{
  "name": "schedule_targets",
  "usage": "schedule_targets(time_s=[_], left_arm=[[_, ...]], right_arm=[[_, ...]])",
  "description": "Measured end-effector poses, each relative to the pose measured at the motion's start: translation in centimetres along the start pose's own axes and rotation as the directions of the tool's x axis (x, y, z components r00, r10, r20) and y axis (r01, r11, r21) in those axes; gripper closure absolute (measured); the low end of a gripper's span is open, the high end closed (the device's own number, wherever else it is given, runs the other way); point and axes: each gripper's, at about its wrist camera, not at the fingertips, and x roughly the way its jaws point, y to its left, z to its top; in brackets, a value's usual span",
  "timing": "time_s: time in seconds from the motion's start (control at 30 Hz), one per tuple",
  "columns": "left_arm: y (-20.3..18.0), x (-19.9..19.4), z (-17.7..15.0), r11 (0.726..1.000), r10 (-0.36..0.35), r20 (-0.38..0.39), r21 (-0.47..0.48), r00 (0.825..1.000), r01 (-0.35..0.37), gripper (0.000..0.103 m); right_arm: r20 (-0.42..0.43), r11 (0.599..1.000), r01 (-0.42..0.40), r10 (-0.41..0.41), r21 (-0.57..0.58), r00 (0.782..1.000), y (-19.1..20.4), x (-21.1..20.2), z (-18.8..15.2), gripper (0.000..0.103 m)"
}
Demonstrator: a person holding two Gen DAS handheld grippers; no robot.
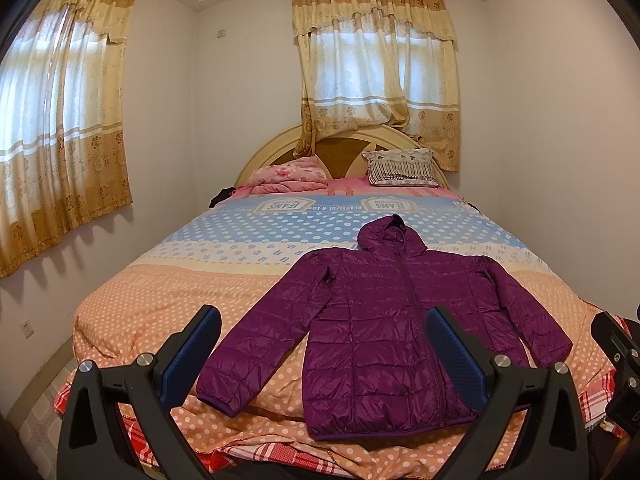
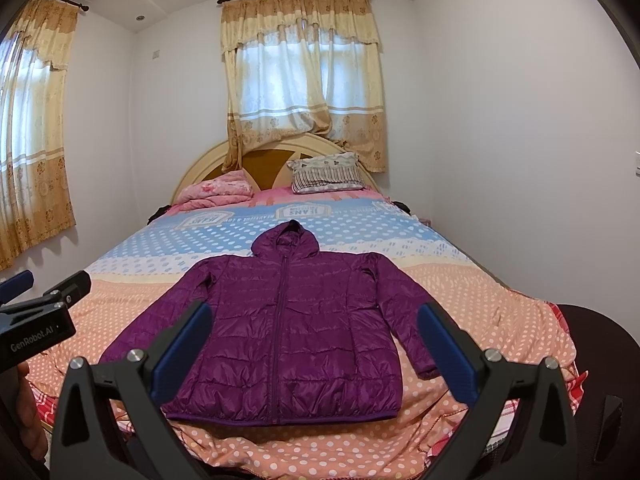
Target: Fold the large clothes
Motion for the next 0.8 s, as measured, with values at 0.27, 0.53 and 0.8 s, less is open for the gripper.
schedule_targets(time_s=[0.27,0.53,0.8], left_arm=[[-0.03,0.1,-0.03,1.0,-0.001,-0.004,-0.001,1.0,0.001,0.001],[-0.1,0.29,-0.23,1.0,-0.001,-0.006,-0.002,1.0,0.001,0.001],[-0.13,0.68,-0.42,1.0,0.001,-0.008,-0.002,1.0,-0.001,0.001]], right_arm=[[-0.004,1.0,0.003,-0.003,0.001,1.0,0.21,0.28,-0.27,0.0],[-0.011,1.0,-0.001,0.001,0.009,1.0,-0.03,0.45,-0.56,0.0],[-0.013,1.0,-0.003,0.003,0.011,1.0,0.01,0.49,-0.59,0.0]])
